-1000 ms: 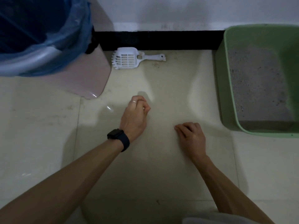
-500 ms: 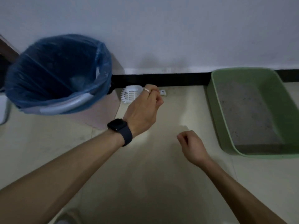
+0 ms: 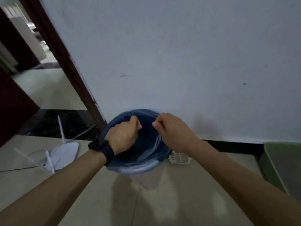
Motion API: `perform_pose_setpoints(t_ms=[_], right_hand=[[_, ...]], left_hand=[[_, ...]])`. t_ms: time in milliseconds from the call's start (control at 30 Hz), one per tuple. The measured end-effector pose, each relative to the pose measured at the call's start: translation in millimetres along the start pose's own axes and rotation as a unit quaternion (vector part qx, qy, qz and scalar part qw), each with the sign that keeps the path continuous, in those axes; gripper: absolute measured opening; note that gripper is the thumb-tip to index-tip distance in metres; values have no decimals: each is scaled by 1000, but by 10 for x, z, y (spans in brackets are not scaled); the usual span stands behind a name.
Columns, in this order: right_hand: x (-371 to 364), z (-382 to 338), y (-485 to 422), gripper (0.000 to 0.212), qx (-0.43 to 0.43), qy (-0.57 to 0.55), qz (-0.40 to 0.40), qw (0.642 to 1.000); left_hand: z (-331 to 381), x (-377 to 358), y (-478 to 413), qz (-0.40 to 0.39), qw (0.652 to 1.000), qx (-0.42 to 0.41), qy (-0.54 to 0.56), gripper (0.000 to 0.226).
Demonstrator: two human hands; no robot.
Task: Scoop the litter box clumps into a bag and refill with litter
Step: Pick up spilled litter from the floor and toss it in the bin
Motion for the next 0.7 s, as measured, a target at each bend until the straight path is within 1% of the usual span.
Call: perform_pose_setpoints(t_ms=[100,167,233,267,333,367,400,467,500,533,567,600,633,667,700], right_hand=[[-157,-86,-285,30,-29,103,-76,991],[-242,-102,-379,32,-50,158,-105,980],[-300,-82,-422,21,-61,169,-127,976],[-323,-66,-426,22,-59,166,-143,974],[-360,-41,-414,55,-50,159,-167,972],[-363,-35,-404,63,-52,143,-167,974],[-367,-28,-392,59,-49,129,-156,978],[-353,19,-374,31,-33,138,-127,982],[-326,45,-349,22,-28,161,-126,978],[-301,70,-322,21,-19,180,-131,975],[-277,92,-284,32,-9,194,-141,971],[-270,134,-250,44,0,198,-141,970],[-256,161,-208,47,1,183,-127,975],[-230,187,-154,40,1,149,-104,983],[-200,224,-93,30,3,112,-76,991]], left_hand=[[-190,-27,17,-44,997,28,-61,28],[-229,-54,37,-62,993,33,-90,33],[-248,-91,45,-67,992,28,-104,33],[-253,-104,46,-66,991,24,-109,33],[-260,-134,33,-71,992,15,-105,28],[-260,-142,29,-77,993,13,-90,22],[-271,-150,29,-89,993,12,-73,22],[-283,-148,28,-114,992,11,-60,45],[-271,-129,25,-121,990,18,-71,47],[-246,-103,14,-117,988,26,-97,40],[-230,-93,-9,-99,987,29,-124,32],[-202,-76,-22,-81,985,36,-145,32],[-166,-69,-28,-66,986,36,-151,39],[-126,-73,-36,-58,987,33,-148,43],[-74,-82,-46,-45,990,22,-132,38]])
Point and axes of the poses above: each hand's wrist, its own y-axis away from the middle knuckle, its own x-axis out of the back of the hand, z = x × y, the point moved 1 cm from there along -y, towards the middle knuckle, and after that the axes turned 9 degrees about -z, right-handed, at the moved point
